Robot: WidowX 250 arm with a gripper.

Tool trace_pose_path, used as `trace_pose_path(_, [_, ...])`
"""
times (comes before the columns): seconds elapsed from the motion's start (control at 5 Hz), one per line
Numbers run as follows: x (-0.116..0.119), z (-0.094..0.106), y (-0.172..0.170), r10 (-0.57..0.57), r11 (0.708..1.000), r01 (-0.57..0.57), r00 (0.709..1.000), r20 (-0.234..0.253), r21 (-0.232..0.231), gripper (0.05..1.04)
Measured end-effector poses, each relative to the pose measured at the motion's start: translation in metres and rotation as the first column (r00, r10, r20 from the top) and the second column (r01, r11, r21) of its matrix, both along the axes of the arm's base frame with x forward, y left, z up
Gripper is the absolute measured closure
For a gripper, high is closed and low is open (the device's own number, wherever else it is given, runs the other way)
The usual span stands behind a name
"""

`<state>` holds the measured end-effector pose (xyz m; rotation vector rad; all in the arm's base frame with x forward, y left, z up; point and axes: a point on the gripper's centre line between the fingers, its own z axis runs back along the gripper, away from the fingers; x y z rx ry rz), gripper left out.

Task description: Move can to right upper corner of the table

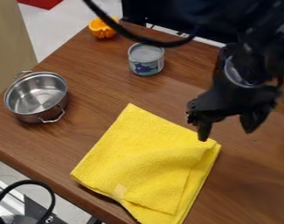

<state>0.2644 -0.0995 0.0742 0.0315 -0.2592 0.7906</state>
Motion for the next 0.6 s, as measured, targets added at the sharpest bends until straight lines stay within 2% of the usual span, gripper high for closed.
trace_pose_path(0.2, [0.022, -0.001, 0.024, 0.129, 0.992, -0.129, 0.991, 0.037, -0.006, 0.085])
trace_pose_path(0.4, [0.045, 0.0, 0.039, 0.237, 0.971, -0.237, 0.969, 0.063, 0.001, 0.085])
trace_pose_path(0.6, [0.064, 0.003, 0.042, 0.282, 0.959, -0.283, 0.956, 0.079, -0.006, 0.085])
